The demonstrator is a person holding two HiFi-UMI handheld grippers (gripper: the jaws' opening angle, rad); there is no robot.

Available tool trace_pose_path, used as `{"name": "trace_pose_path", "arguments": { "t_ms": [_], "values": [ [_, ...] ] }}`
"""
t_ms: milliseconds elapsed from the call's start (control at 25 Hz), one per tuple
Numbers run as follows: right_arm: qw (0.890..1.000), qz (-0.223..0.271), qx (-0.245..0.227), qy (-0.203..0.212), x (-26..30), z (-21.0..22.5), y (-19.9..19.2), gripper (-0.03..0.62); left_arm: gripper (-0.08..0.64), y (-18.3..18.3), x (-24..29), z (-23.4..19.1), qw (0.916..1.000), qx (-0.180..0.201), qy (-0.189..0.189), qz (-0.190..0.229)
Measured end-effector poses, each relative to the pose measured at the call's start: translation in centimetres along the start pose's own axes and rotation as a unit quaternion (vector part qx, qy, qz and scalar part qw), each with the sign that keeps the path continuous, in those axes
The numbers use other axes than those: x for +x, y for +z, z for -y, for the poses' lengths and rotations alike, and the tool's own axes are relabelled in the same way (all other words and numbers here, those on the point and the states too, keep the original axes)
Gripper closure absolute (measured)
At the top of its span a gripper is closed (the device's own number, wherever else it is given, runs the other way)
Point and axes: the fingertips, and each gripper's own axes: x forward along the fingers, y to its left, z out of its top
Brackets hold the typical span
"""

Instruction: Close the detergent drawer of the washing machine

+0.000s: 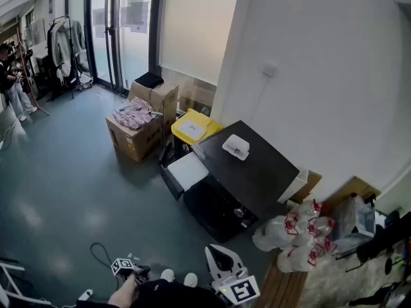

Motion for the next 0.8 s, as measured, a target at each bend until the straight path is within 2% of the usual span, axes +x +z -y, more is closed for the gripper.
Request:
{"name": "trace_pose_path", "arguments": {
  "t_ms": [240,480,720,800],
  "values": [
    [0.999,-0.034,-0.021,0.004,-0.5,0.1,-1.5,0.592,0.558,0.1,0.2,-0.1,1.0000,0.004,-0.001,0.000],
    [1.000,-0.016,-0.007,0.000,-0.3,-0.1,-0.7,0.592,0.558,0.1,0.2,-0.2,1.0000,0.002,-0.005,-0.001],
    [1.000,0.016,0.026,-0.002,-0.4,0.2,0.3,0.592,0.558,-0.1,0.2,-0.2,1.0000,0.000,-0.004,0.002],
    [1.000,0.009,0.029,-0.009,-0.5,0.5,-0.1,0.592,0.558,-0.2,0.1,-0.2,1.0000,0.004,-0.007,0.002]
  ]
}}
